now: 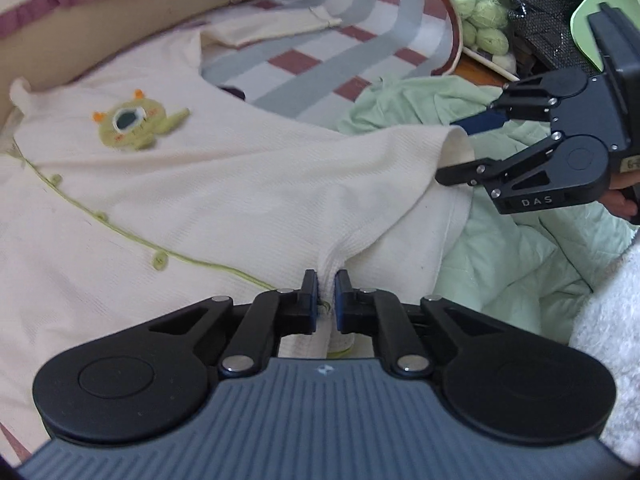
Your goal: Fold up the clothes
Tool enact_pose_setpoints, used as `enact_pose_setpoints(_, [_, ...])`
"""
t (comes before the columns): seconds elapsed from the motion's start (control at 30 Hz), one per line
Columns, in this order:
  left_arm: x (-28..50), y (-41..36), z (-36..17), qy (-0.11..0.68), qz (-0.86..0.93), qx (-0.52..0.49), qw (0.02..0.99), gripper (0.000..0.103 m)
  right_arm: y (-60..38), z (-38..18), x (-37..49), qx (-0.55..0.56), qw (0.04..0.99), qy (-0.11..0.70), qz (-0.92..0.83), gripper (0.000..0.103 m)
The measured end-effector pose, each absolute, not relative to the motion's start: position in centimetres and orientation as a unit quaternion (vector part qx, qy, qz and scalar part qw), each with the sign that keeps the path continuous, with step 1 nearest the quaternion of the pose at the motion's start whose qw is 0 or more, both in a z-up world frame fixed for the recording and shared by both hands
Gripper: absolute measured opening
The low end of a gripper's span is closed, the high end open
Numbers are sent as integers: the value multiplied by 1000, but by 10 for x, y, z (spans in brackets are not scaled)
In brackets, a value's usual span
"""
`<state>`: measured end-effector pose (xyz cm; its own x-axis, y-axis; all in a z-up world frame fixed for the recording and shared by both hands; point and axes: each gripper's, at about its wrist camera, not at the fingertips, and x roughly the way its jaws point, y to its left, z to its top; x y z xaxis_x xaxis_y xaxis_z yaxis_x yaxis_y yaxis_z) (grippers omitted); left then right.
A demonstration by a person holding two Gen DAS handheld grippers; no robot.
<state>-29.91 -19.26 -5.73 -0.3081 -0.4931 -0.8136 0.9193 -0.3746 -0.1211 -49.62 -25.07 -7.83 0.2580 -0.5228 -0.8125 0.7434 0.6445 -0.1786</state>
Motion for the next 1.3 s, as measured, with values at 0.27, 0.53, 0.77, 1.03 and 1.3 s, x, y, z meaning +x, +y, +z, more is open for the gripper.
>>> enact_pose_setpoints(0.27, [-266, -158, -15, 320, -763, 341, 446, 6, -254, -83, -510, 123, 763, 464, -432, 3])
enact_pose_setpoints(0.53, [-276, -165, -83, 395, -690, 427, 431, 8, -254, -85, -504, 111, 753, 491, -424, 36])
enact_pose_setpoints(0.77, [-253, -163, -61, 428, -709, 376, 415, 48, -232, -40, -502, 66, 856, 351, -374, 50])
enact_pose_setpoints(1.03, [-156, -134, -40, 510, -617, 303, 516, 51, -273, -13, -428, 146, 893, 351, -239, 51])
enact_pose_setpoints(1.3, [-138, -80, -82, 534, -559, 304, 557, 54, -293, -86, -349, 403, 797, 442, -85, 50])
